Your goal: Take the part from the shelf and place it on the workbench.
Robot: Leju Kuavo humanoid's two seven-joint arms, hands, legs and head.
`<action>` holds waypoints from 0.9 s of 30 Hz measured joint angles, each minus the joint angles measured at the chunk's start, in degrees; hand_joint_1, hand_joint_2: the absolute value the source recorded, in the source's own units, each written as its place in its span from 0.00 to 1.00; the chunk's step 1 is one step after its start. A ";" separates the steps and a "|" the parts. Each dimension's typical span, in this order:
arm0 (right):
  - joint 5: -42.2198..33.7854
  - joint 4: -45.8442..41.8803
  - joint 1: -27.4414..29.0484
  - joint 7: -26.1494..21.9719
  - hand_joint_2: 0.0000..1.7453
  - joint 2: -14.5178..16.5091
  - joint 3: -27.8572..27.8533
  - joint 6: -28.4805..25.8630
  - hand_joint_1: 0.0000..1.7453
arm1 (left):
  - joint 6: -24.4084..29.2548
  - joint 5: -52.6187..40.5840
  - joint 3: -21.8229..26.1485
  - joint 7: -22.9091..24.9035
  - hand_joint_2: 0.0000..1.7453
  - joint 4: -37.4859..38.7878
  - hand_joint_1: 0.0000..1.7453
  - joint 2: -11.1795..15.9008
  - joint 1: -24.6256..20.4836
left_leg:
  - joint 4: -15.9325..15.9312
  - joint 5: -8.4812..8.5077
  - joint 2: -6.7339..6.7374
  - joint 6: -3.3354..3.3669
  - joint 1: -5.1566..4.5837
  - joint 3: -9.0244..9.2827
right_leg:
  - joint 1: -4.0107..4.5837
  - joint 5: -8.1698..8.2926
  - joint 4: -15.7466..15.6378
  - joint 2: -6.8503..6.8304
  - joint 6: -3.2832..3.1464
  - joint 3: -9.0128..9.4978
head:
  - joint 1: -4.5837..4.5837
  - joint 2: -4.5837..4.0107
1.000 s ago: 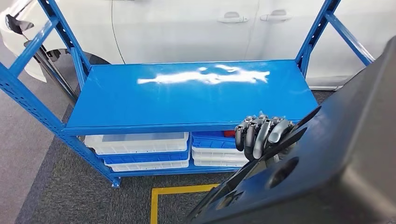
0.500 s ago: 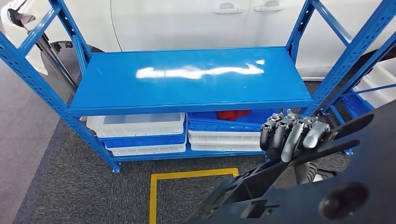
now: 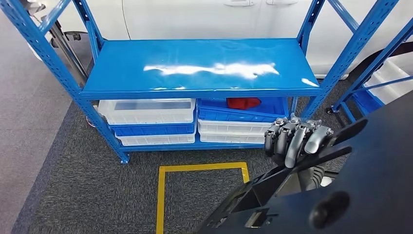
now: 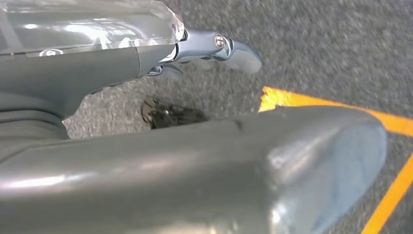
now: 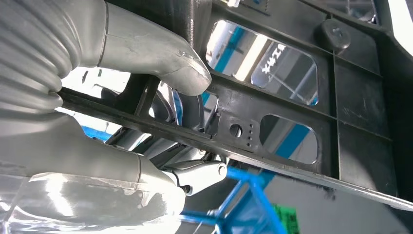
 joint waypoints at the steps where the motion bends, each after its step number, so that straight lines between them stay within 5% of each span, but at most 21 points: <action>1: 0.00 0.25 -0.14 0.01 1.00 0.05 0.02 0.17 1.00 | 0.14 0.08 0.14 0.03 0.00 0.01 0.00 -0.08 -0.01 | -0.08 0.75 0.13 0.45 0.09 -0.65 | -0.07 -1.67 1.18 0.12 0.27 -0.58 | 0.00 0.00; 4: -0.03 0.93 -0.43 0.02 1.00 0.20 0.11 0.37 1.00 | 0.42 0.29 0.56 0.03 0.00 0.01 0.00 -0.15 -0.05 | 0.00 2.98 0.36 1.10 0.06 -3.16 | -0.31 -10.40 10.89 0.28 0.85 -2.98 | 0.00 0.00; 5: -0.03 1.11 -0.43 0.01 1.00 0.26 0.16 0.33 1.00 | 0.44 0.36 0.64 0.03 0.00 0.01 0.00 -0.15 -0.03 | 0.13 3.64 0.36 1.09 0.02 -4.11 | -0.32 -11.75 14.39 0.28 0.96 -3.38 | 0.01 0.00; 7: 0.09 1.40 -0.30 0.00 1.00 0.37 0.27 0.01 1.00 | 0.46 0.40 0.73 0.03 0.00 0.01 0.00 -0.17 0.02 | 0.49 4.85 0.36 0.94 -0.02 -6.02 | -0.31 -10.49 16.80 0.29 0.93 -2.04 | 0.01 0.00; 8: 0.16 1.47 -0.23 0.00 1.00 0.44 0.33 -0.14 1.00 | 0.46 0.36 0.74 0.04 0.00 0.01 0.00 -0.20 0.05 | 0.67 5.38 0.35 0.81 -0.02 -6.90 | -0.30 -8.92 14.89 0.30 0.78 0.09 | 0.01 0.00; 10: 0.22 1.51 -0.21 0.01 1.00 0.60 0.44 -0.27 1.00 | 0.51 0.21 0.75 0.04 0.00 0.01 0.00 -0.34 0.08 | 1.01 6.27 0.31 0.42 -0.08 -8.22 | -0.11 -8.07 6.69 0.34 0.17 6.39 | 0.01 0.00; 12: 0.21 1.49 -0.27 -0.02 1.00 0.76 0.62 -0.27 1.00 | 0.73 0.24 0.77 0.06 0.00 0.01 0.00 -0.54 0.10 | 1.03 7.07 0.29 -0.20 -0.14 -8.83 | 0.29 -9.51 0.05 0.34 -0.56 10.63 | 0.01 0.00; 14: 0.20 1.52 -0.35 -0.03 1.00 0.92 0.96 -0.23 1.00 | 1.04 0.56 0.90 0.15 0.00 0.01 0.00 -0.62 0.15 | 0.76 7.84 0.32 -0.93 -0.12 -9.05 | 0.43 -9.64 -1.61 0.30 -1.31 11.00 | 0.00 0.00; 16: 0.13 1.67 -0.59 -0.01 1.00 1.09 1.34 -0.23 1.00 | 1.27 0.84 1.07 0.21 0.00 0.01 0.00 -0.64 0.26 | 1.88 6.76 0.24 -1.51 -0.04 -9.71 | 0.20 -8.71 -2.02 0.14 -2.24 10.60 | -0.01 0.00; 19: -0.13 1.94 -0.91 0.00 1.00 1.31 1.64 -0.32 1.00 | 1.37 0.92 1.15 0.20 0.00 0.01 0.00 -0.69 0.42 | 10.82 0.35 0.14 -2.12 0.24 -12.78 | 0.20 -7.65 -2.16 -0.09 -3.10 9.72 | -0.01 0.00; 21: -0.13 2.10 -0.91 0.00 1.00 1.32 1.72 -0.42 1.00 | 1.37 0.91 1.20 0.24 0.00 0.01 0.00 -0.70 0.52 | 15.83 -1.46 0.15 -2.43 0.32 -13.79 | 0.34 -7.29 -1.86 -0.11 -3.12 8.95 | -0.01 0.00; 23: -0.02 2.13 -0.88 0.00 1.00 1.32 1.71 -0.50 1.00 | 1.39 0.91 1.27 0.47 0.00 0.01 0.00 -0.70 0.60 | 13.39 0.70 0.15 -2.38 0.31 -11.24 | 0.38 -7.17 -1.29 -0.08 -3.05 8.23 | -0.02 0.00; 25: 0.15 1.99 -0.81 0.00 1.00 1.33 1.45 -0.21 1.00 | 1.43 0.91 1.37 0.79 0.00 0.01 0.00 -0.70 0.59 | 6.16 2.86 0.10 -1.83 0.16 -6.59 | 0.47 -7.20 -0.74 -0.05 -2.83 7.74 | -0.01 0.00; 27: 0.22 1.87 -0.71 -0.02 1.00 1.35 0.92 0.28 1.00 | 1.45 0.93 1.55 0.98 0.00 0.01 0.00 -0.74 0.58 | 1.66 3.08 0.06 -1.27 -0.15 -3.97 | 0.52 -7.06 -0.49 -0.05 -2.34 7.37 | -0.01 0.00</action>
